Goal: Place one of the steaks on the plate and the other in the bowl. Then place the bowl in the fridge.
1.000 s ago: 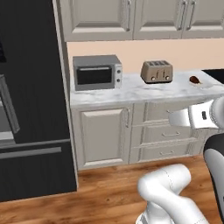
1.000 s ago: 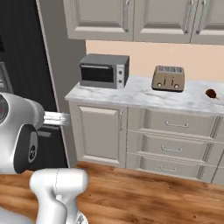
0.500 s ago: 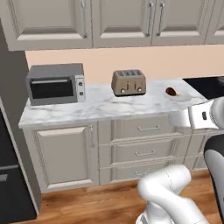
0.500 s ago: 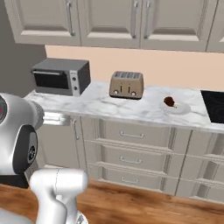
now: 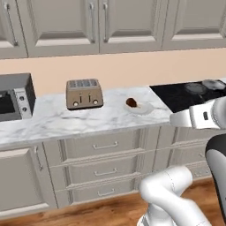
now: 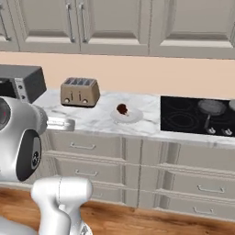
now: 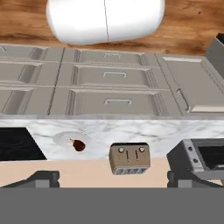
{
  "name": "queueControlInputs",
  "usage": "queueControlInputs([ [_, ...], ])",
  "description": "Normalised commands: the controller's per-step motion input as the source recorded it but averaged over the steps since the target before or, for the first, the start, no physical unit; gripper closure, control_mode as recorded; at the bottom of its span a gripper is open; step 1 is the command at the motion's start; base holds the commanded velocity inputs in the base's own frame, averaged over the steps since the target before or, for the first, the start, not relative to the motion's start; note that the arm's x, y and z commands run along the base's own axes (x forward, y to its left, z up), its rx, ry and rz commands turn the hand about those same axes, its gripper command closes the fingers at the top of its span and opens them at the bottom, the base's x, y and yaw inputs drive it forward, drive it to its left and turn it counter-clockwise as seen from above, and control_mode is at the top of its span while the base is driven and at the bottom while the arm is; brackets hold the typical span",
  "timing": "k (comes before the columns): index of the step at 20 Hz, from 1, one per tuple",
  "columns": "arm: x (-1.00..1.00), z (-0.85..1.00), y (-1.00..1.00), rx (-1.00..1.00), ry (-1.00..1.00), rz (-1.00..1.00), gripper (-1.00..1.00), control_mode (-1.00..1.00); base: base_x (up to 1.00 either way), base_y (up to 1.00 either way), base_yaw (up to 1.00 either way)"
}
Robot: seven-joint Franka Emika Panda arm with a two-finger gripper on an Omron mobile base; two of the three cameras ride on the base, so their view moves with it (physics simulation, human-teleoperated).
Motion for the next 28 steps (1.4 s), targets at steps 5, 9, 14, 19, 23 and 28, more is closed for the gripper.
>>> queueControlInputs([
  [5,0.00,0.00,0.00,0.00,0.00,0.00,-1.00,1.00,0.00,-1.00,-0.30],
  [9,0.00,0.00,0.00,0.00,0.00,0.00,-1.00,1.00,0.00,-1.00,-0.26],
  [14,0.00,0.00,0.00,0.00,0.00,0.00,-1.00,1.00,0.03,-1.00,-0.22],
  [19,0.00,0.00,0.00,0.00,0.00,0.00,-1.00,1.00,0.08,-1.00,-0.22],
  [23,0.00,0.00,0.00,0.00,0.00,0.00,-1.00,1.00,0.16,-1.00,-0.21],
  [28,0.00,0.00,0.00,0.00,0.00,0.00,-1.00,1.00,0.24,-1.00,-0.19],
])
